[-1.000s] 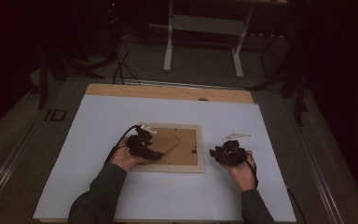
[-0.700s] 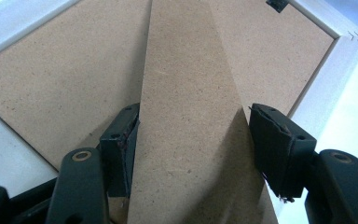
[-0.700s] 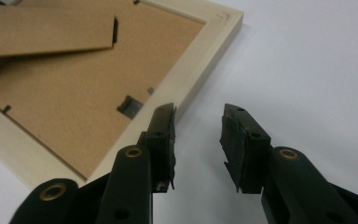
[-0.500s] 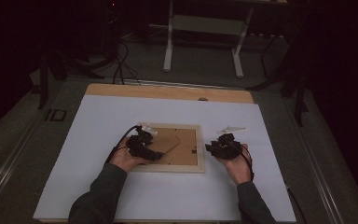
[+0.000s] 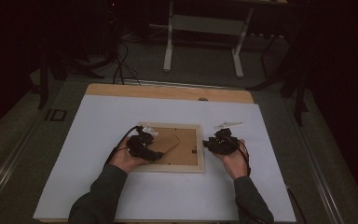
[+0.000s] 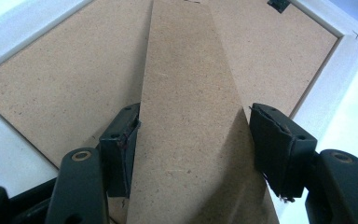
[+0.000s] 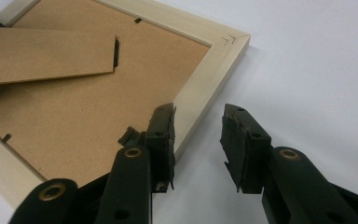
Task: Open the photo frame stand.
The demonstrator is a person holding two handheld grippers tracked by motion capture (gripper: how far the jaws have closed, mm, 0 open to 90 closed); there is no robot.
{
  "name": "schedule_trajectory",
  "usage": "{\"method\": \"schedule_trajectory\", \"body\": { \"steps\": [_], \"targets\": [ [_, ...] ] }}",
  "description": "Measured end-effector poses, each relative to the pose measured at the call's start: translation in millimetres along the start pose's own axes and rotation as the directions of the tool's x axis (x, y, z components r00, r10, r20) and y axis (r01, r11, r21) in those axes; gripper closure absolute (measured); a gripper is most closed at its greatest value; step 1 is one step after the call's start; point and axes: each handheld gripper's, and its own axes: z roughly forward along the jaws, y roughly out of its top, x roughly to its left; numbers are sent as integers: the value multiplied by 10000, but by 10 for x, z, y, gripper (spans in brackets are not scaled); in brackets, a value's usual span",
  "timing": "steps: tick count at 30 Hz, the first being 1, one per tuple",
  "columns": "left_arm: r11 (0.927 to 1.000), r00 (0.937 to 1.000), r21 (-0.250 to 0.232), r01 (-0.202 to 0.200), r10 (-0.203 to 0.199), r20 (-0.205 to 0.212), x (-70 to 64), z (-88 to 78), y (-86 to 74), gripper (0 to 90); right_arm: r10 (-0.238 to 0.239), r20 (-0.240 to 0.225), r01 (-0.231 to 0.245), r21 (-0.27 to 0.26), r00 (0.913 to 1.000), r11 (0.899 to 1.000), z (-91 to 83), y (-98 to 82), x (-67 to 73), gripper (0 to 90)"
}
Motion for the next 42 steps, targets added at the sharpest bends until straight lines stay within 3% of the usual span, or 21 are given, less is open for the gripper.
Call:
{"method": "schedule_trajectory", "body": {
  "steps": [11,18,22,42],
  "targets": [
    [9989,9985,-200,-417,410,-370,-60,-34,-2,386,73,-3,-73,38,10000,10000,45,81,-11,625],
    [9981,9975,-364,-489,470,-525,-86,-37,-23,386,201,-33,-201,2,9998,9998,60,152,-16,624],
    [9977,9969,-396,-545,522,-590,-98,-43,-24,385,34,95,-35,150,9999,9999,92,189,-4,621],
    [9906,9864,-753,-1139,1037,-1276,-216,-98,-59,384,328,-101,-327,160,9994,9993,166,328,-23,616]
  ]
}}
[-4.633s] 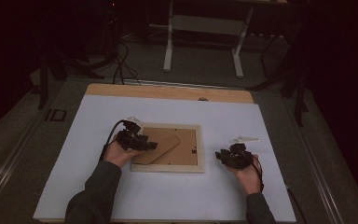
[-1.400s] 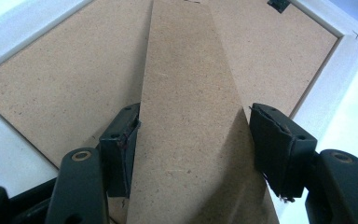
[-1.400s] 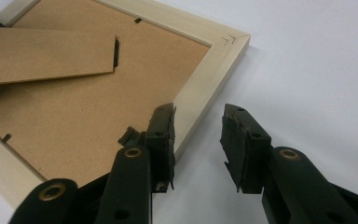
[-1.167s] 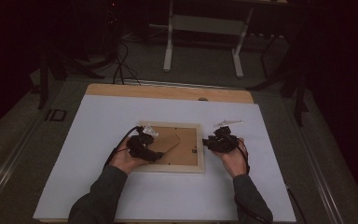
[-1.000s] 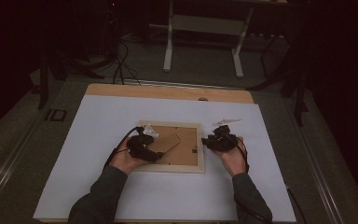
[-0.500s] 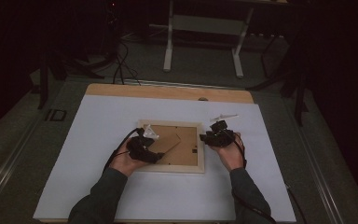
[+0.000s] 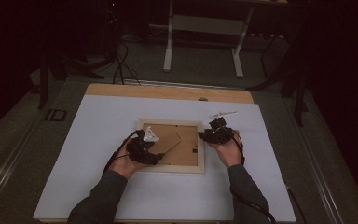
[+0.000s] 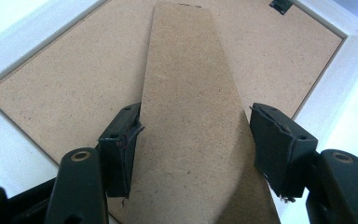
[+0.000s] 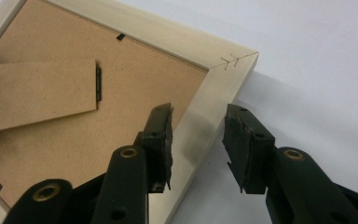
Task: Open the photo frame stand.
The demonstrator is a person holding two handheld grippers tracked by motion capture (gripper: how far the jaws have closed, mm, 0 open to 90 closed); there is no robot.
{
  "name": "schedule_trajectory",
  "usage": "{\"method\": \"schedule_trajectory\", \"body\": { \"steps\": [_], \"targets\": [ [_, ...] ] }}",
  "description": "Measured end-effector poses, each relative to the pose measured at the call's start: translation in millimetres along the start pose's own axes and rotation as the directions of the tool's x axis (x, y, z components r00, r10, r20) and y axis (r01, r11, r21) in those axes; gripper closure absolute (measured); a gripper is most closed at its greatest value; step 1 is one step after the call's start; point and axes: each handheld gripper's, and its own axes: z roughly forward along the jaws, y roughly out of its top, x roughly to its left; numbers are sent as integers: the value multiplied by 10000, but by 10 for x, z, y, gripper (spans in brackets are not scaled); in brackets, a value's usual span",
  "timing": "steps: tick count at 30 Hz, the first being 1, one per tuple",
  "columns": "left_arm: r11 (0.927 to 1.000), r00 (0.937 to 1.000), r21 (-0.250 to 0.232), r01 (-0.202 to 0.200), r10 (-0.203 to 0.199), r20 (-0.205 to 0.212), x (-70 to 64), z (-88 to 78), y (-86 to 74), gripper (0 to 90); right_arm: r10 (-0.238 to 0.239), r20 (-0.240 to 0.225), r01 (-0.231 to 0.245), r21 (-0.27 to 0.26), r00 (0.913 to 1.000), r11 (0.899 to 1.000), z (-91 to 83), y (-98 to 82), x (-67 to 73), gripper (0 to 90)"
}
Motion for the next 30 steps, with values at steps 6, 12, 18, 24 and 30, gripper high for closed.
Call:
{"method": "schedule_trajectory", "body": {
  "steps": [6,12,18,24,30],
  "targets": [
    [9998,9997,-135,-174,171,-183,-34,-18,-5,384,106,-77,-106,42,9999,9999,20,39,12,611],
    [9994,9991,-225,-277,269,-321,-62,-33,-13,384,386,-265,-382,173,9989,9991,53,61,-21,585],
    [9981,9975,-358,-506,487,-518,-91,-44,-23,383,558,-269,-552,239,9981,9982,62,66,-49,574],
    [9948,9935,-581,-835,785,-829,-146,-73,-23,382,841,-522,-831,209,9951,9963,46,68,-101,549],
    [9928,9912,-697,-974,904,-970,-171,-86,-24,382,1002,-829,-974,368,9915,9946,60,64,-143,530]
  ]
}}
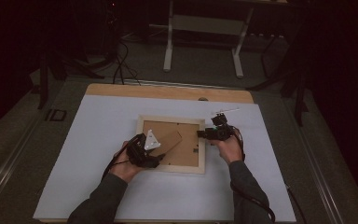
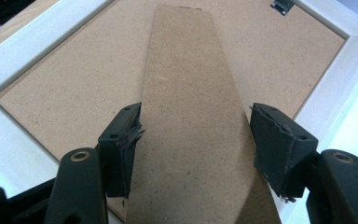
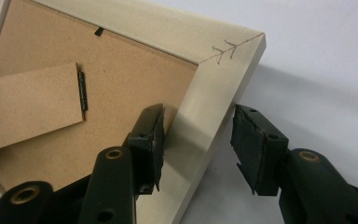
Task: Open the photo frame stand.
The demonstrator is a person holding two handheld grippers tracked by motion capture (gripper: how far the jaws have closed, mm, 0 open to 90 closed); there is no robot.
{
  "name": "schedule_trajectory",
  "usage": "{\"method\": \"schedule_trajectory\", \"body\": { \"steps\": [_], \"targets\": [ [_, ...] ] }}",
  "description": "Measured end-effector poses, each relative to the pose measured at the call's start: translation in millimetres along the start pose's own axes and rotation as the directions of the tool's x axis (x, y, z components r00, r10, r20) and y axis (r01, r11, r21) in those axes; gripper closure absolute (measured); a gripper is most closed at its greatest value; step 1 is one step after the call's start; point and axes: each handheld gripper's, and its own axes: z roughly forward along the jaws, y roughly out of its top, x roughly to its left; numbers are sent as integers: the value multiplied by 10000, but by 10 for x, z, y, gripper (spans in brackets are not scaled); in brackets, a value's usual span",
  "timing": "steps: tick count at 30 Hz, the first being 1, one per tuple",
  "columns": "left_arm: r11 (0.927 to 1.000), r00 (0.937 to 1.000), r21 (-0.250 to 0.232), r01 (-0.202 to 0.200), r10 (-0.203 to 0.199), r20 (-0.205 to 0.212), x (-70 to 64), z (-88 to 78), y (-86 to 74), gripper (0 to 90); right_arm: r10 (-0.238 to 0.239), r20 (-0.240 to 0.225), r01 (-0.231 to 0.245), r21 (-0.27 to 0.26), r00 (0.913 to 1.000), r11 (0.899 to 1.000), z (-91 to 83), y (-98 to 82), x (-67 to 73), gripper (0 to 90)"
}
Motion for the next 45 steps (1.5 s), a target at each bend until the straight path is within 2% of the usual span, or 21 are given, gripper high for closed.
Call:
{"method": "schedule_trajectory", "body": {
  "steps": [6,9,20,31,35,38,40,42,45],
  "targets": [
    [9994,9992,-169,-298,293,-256,-37,-17,-3,380,555,-608,-547,139,9966,9984,0,11,-79,519],
    [9988,9987,-264,-402,393,-339,-49,-23,-5,379,888,-974,-868,245,9913,9959,1,13,-116,523],
    [9966,9969,-540,-619,591,-513,-67,-36,-35,377,1161,-1244,-1146,196,9854,9932,-33,6,-138,564],
    [9975,9999,-691,-117,112,-77,-11,-30,-77,374,1274,-1154,-1279,31,9851,9918,-57,5,-108,577],
    [9980,9999,-605,-163,162,-24,-1,-18,-82,363,1368,-1161,-1376,12,9838,9905,-56,3,-107,580],
    [9980,9995,-565,-284,275,-171,-15,-14,-78,341,1445,-1178,-1458,-29,9825,9893,-51,-2,-111,581],
    [9981,9997,-578,-225,217,-144,-9,-14,-75,329,1462,-1177,-1476,-41,9822,9890,-50,-4,-111,581],
    [9979,9999,-644,-63,57,-97,6,-19,-76,316,1467,-1174,-1483,-50,9822,9889,-51,-5,-111,582],
    [9965,9993,-771,337,-322,202,55,-38,-80,297,1470,-1166,-1487,-60,9822,9889,-55,-5,-106,582]
  ]
}}
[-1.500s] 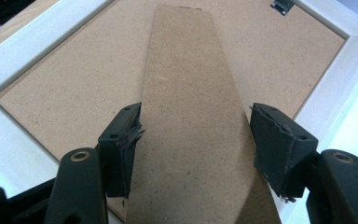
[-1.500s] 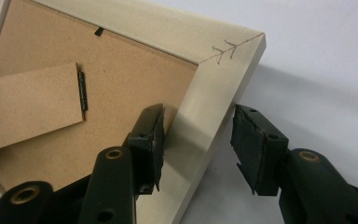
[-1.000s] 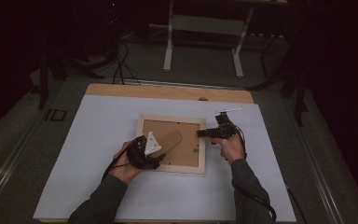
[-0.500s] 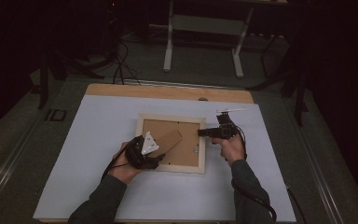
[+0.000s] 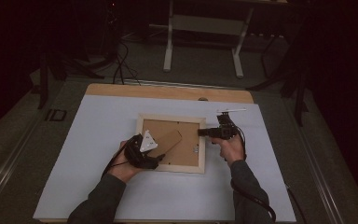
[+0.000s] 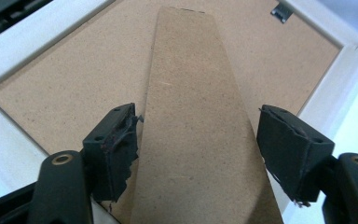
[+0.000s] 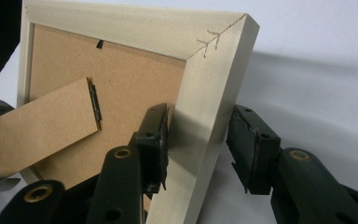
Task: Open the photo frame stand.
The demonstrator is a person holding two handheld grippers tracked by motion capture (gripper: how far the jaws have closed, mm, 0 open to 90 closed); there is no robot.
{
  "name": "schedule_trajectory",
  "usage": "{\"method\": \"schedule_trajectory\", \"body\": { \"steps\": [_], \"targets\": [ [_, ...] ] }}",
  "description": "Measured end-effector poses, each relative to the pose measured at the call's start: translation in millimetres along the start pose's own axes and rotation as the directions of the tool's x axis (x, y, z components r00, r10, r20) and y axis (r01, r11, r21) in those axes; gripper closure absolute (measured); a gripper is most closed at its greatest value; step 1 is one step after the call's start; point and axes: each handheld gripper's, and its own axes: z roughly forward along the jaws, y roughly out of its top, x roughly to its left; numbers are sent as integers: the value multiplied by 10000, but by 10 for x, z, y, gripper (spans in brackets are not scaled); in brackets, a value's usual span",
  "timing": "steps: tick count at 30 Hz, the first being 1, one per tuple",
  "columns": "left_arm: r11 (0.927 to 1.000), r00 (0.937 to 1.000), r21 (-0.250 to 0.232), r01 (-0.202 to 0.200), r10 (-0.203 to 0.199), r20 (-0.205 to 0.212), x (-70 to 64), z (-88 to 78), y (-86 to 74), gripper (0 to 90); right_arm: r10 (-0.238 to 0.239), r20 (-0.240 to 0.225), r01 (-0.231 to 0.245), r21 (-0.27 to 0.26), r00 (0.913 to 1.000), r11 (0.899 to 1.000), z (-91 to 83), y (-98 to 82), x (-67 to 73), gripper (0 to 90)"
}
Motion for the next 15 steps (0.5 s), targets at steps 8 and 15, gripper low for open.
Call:
{"method": "schedule_trajectory", "body": {
  "steps": [8,15],
  "targets": [
    [9851,9774,406,1673,-1711,1244,192,5,-23,287,-55,2,55,-37,10000,10000,-8,-4,6,583],
    [9648,9436,1122,2380,-2571,2088,273,63,-37,357,-102,23,102,-52,9999,9999,-10,-2,11,582]
  ]
}}
